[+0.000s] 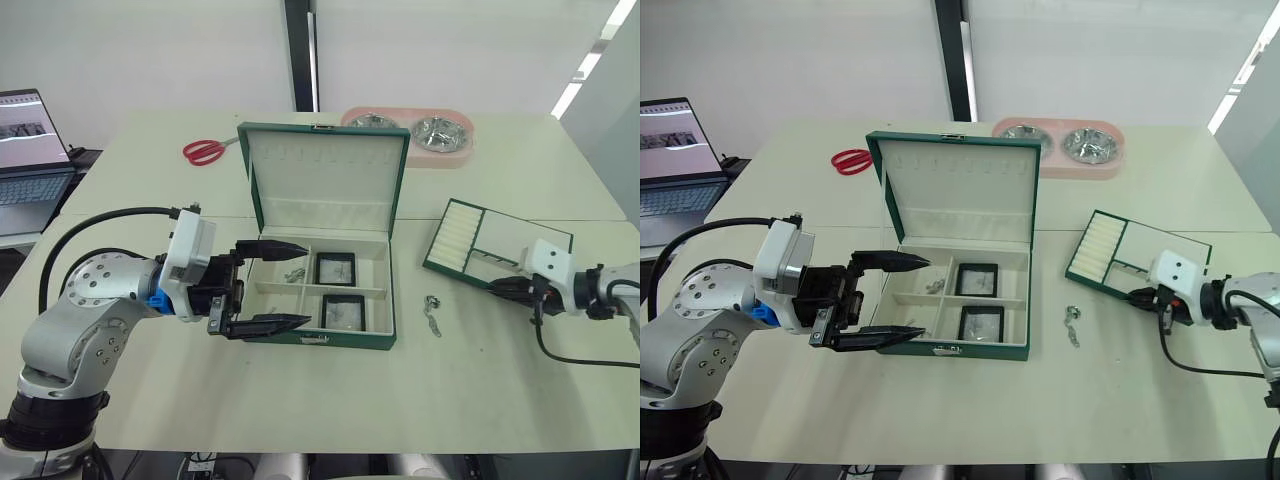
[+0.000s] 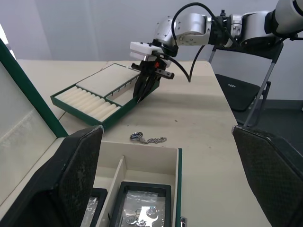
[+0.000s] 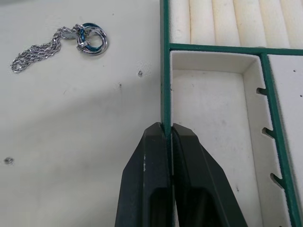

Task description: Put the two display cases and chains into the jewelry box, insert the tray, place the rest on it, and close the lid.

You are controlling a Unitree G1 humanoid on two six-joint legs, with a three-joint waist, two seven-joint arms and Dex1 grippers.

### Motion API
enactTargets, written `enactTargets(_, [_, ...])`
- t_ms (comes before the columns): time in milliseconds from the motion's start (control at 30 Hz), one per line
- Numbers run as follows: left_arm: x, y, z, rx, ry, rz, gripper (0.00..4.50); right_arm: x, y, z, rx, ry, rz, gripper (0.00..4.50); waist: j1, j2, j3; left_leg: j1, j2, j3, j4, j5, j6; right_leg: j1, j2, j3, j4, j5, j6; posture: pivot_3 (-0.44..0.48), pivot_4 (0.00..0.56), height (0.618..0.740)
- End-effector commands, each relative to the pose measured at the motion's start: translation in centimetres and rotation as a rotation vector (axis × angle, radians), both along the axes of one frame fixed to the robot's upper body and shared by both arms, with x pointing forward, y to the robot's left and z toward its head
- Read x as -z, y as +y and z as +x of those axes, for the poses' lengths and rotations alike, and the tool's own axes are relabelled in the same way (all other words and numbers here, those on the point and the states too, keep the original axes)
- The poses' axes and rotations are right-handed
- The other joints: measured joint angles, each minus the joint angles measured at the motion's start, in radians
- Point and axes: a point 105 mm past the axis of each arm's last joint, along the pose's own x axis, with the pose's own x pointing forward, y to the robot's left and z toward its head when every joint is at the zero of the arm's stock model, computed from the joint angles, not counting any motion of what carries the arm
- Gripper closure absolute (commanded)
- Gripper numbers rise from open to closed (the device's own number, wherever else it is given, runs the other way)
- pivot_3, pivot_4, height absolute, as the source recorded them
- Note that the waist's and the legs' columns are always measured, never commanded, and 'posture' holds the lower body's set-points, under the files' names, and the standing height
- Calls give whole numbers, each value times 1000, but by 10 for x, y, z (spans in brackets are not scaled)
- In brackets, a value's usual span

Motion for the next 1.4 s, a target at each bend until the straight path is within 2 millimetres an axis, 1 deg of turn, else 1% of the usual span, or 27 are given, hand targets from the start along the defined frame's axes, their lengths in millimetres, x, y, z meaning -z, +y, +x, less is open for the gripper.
enactTargets(33, [-7,8,2,-33,-41,1,0,-33,-1,-12,-31,-64,-23,4486,1,1,0,0,0,0,0,0,0,0,0,0,0,0,0,0,150,740])
enactTargets(133, [-6,15,4,-62,-34,10,0,-44,-2,-27,-48,-54,-47,4486,3,1,1,0,0,0,0,0,0,0,0,0,0,0,0,0,150,740])
enactTargets(233, [-6,22,4,-87,-26,16,0,-55,1,-37,-69,-59,-70,4486,1,1,1,0,0,0,0,0,1,0,0,0,0,0,0,0,150,740])
enactTargets(300, [-4,27,3,-101,-20,26,0,-63,6,-43,-79,-62,-67,4486,1,1,1,0,0,0,0,-1,1,0,0,0,0,0,0,0,150,740])
enactTargets(400, [0,33,-1,-97,40,61,0,-74,20,-57,-141,-49,-85,4486,1,1,1,0,0,0,0,-1,1,0,0,0,0,0,0,0,150,740])
enactTargets(500, [-3,37,-1,-109,23,64,0,-78,33,-73,-206,-5,-104,4486,7,2,1,0,0,-1,0,-2,3,0,0,0,-1,0,0,0,150,740])
enactTargets(633, [-5,42,-1,-113,8,75,0,-79,46,-94,-260,78,-98,4486,14,2,1,0,0,-1,0,-2,4,1,0,0,-1,0,0,0,150,740])
enactTargets(700, [-7,41,-3,-106,6,72,0,-79,50,-100,-272,97,-94,4486,14,2,1,0,0,-1,0,-2,4,1,0,0,-1,0,0,0,150,740])
enactTargets(767, [-11,37,-11,-79,4,61,0,-79,58,-105,-296,107,-77,4486,13,2,1,0,0,0,0,-2,4,1,0,0,-1,0,0,0,150,740])
enactTargets(900, [-14,36,-24,-37,18,67,0,-80,74,-107,-342,87,-47,4486,11,2,1,0,0,-1,0,-2,4,0,0,0,-1,0,0,0,150,740])
enactTargets(1067, [-6,45,-32,-24,17,94,0,-80,94,-102,-411,50,-29,4486,9,2,1,0,0,-1,0,-2,4,1,0,0,-1,0,0,0,150,740])
enactTargets(1133, [-2,50,-31,-30,1,105,0,-78,102,-100,-443,53,-23,4486,10,2,1,0,0,-1,0,-2,4,0,0,0,-1,0,0,0,150,740])
enactTargets(1267, [2,67,-22,-85,-37,135,0,-76,126,-94,-494,45,12,4486,8,2,1,0,0,-1,0,-2,4,0,0,0,-1,0,0,0,150,740])
enactTargets(1400, [4,75,-18,-121,-43,155,0,-71,145,-86,-476,68,45,4486,7,2,1,0,0,-1,0,-2,4,-1,0,0,-1,0,0,0,150,740])
